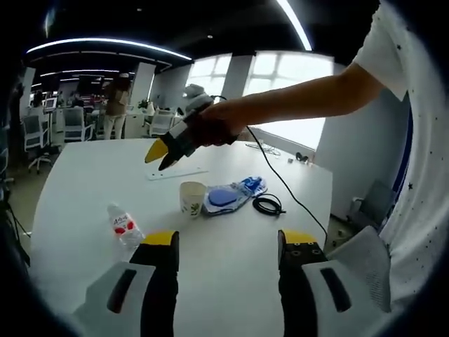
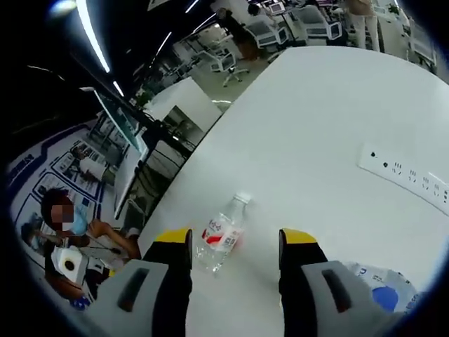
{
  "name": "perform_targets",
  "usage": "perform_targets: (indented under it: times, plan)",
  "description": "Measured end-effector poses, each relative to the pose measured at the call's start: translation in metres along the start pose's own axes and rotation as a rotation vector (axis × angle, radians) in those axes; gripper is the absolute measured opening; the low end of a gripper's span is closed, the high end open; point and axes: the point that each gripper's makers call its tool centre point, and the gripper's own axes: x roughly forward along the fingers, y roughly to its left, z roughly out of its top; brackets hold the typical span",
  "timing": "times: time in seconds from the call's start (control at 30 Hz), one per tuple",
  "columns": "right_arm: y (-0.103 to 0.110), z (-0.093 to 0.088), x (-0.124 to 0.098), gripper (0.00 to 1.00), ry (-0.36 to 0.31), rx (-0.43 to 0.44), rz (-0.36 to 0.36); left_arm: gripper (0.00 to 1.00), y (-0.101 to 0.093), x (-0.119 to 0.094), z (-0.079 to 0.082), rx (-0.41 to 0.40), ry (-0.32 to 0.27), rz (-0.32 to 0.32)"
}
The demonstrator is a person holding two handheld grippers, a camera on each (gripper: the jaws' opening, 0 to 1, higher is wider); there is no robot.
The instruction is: Arrange the tabletop items into an orderly group along one side of the table until the central work area is clear of visible clutter.
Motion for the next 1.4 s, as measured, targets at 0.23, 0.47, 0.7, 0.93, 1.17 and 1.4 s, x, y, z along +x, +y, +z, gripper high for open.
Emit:
perform_targets:
  times: [0.23, 0.47, 0.7, 0.93, 1.17, 1.4]
  plan:
    - [0.002, 0.0, 0.014, 0.48, 0.023, 0.036, 0.016, 0.57, 0.003, -0.004, -0.002, -0.014, -0.006, 0.014]
    - [0.005, -0.001, 0.026, 0.47, 0.043, 0.039, 0.01, 0.56, 0.006, -0.008, -0.005, -0.025, -0.011, 0.026]
    - [0.004, 0.001, 0.044, 0.47, 0.068, 0.056, 0.0, 0.56, 0.009, -0.011, -0.008, -0.038, -0.017, 0.034]
    - [0.002, 0.001, 0.062, 0.46, 0.091, 0.073, -0.014, 0.56, 0.013, -0.016, -0.014, -0.054, -0.019, 0.046]
    - [-0.001, 0.002, 0.08, 0.46, 0.106, 0.099, -0.019, 0.56, 0.017, -0.019, -0.019, -0.068, -0.022, 0.057]
    - [-0.005, 0.0, 0.095, 0.45, 0.12, 0.11, -0.033, 0.56, 0.021, -0.02, -0.024, -0.087, -0.028, 0.068]
